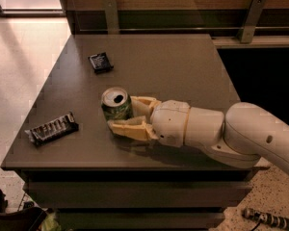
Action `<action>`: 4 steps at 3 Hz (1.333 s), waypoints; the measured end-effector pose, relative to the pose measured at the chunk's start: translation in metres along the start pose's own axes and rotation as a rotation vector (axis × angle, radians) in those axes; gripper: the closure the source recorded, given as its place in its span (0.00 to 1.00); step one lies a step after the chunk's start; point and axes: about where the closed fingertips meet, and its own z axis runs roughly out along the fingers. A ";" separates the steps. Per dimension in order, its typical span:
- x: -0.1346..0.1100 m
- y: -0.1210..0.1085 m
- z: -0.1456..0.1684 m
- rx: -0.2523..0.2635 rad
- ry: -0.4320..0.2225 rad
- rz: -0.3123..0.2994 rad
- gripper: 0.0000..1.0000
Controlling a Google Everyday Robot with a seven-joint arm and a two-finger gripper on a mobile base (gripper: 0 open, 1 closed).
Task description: Move green can near rxbar chocolate
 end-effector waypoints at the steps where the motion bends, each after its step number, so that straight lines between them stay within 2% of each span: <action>1: -0.001 0.002 0.002 -0.005 0.000 -0.003 0.75; 3: -0.002 0.004 0.005 -0.011 0.000 -0.006 0.28; 4: -0.003 0.006 0.007 -0.017 0.000 -0.009 0.00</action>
Offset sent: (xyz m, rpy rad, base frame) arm -0.0006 0.0016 0.0001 -0.0006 -0.0022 0.0033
